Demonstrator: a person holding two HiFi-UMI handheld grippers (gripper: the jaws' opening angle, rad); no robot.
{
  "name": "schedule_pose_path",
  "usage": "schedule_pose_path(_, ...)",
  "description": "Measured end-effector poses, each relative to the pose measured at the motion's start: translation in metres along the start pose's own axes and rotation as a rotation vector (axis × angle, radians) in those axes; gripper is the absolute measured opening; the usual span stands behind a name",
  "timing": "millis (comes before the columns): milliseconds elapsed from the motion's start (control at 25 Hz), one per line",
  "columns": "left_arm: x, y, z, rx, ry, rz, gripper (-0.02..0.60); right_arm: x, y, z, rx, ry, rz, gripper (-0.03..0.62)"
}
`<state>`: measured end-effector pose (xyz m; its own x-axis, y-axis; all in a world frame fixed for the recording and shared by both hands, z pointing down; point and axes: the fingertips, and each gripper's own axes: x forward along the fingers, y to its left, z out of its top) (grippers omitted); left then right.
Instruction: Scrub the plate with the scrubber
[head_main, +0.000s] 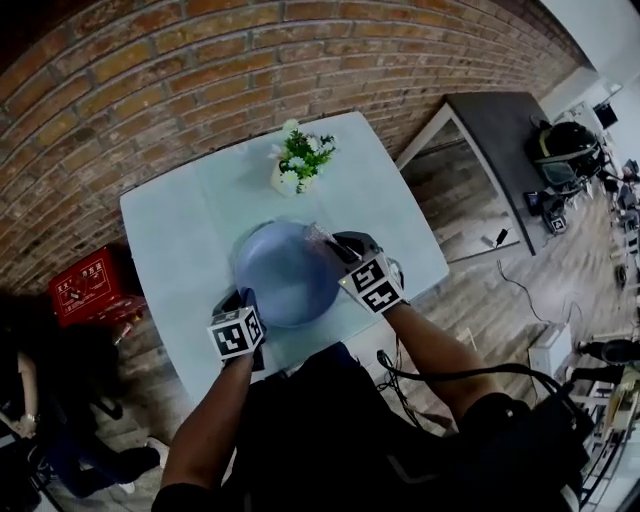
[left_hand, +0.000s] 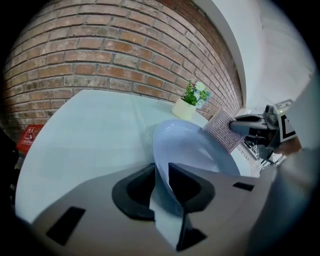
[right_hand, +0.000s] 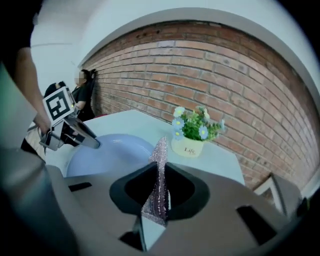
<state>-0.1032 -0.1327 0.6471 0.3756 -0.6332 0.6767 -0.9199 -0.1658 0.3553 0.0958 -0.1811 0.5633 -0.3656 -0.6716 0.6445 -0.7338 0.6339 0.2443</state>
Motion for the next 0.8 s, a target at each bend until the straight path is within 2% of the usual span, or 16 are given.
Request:
schedule_pose_path(120,0.0,0.001,-0.001,-0.029,-0.012,0.041,0.091,0.003,-0.004,0.015,-0.211,-0.013,0.05,0.066)
schedule_pose_path(200,-0.001,0.002,-0.002,-0.029,-0.022,0.079,0.091,0.008,-0.001,0.024,-0.391,-0.021,0.068,0.067)
schedule_pose_path(360,-0.008,0.004,0.001,-0.01,-0.062,0.154,0.093,0.028,0.015,0.028,-0.909,-0.053,0.033,0.067)
schedule_pose_path(480,-0.017,0.003,-0.001,-0.073,-0.094,0.187,0.094,0.042,0.026,0.02,-1.173,-0.096,0.053,0.066)
schedule_pose_path(640,-0.023,-0.001,-0.007,-0.117,-0.117,0.219,0.093,0.045,0.046,0.0,-1.387,-0.104,0.18,0.064)
schedule_pose_path(800,-0.026,-0.005,-0.016,-0.159,-0.13,0.253,0.092,0.045,0.054,-0.031,-1.448,0.033,0.342,0.061)
